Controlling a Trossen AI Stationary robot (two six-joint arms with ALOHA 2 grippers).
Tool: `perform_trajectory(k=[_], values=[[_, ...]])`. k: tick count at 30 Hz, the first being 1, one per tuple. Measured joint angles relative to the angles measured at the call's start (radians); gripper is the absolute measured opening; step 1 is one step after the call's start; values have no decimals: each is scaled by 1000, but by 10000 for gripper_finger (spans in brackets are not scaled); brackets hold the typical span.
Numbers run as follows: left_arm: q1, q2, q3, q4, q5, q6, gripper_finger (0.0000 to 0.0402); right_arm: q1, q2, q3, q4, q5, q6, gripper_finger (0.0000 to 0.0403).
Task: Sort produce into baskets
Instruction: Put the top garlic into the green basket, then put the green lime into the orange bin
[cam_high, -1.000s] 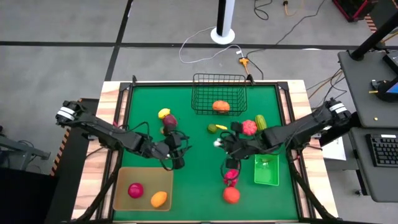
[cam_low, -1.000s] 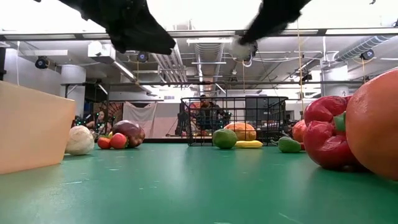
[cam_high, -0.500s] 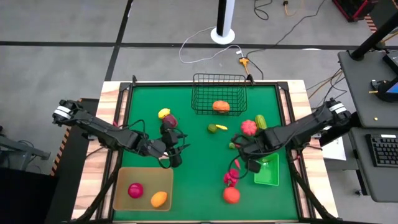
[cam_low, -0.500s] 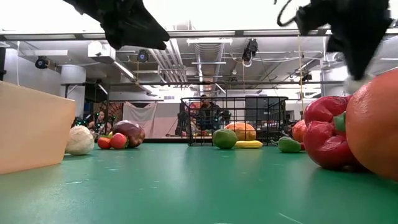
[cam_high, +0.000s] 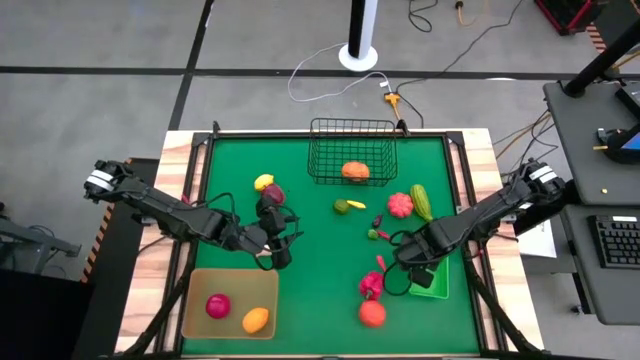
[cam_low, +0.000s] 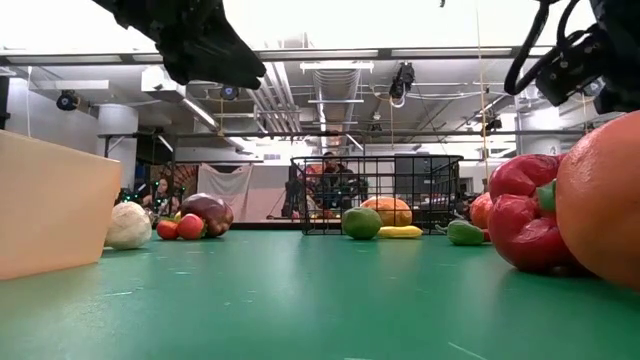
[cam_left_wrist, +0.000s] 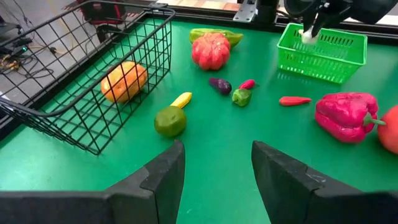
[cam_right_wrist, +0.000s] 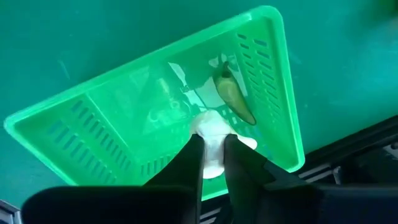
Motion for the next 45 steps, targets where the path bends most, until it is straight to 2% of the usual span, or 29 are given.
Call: perform_trajectory(k=[10,17,28,34,39,45], values=[[0,0,0,1,0,0,168,0,0,-8,6,30,8,124],[0,0,0,1,2,0,168,0,0,9,8,43,-13,154],[0,0,0,2,3,0,168,-4,0,117,8,253,-68,169],[0,0,0,2,3,0,168,-38,0,190,33,465,-143,172],[0,0,0,2,33,0,168,-99,0,214,178,551,-282,191],[-2,0,0,2,44,0,168,-170,4,181,499,553,-535,218]])
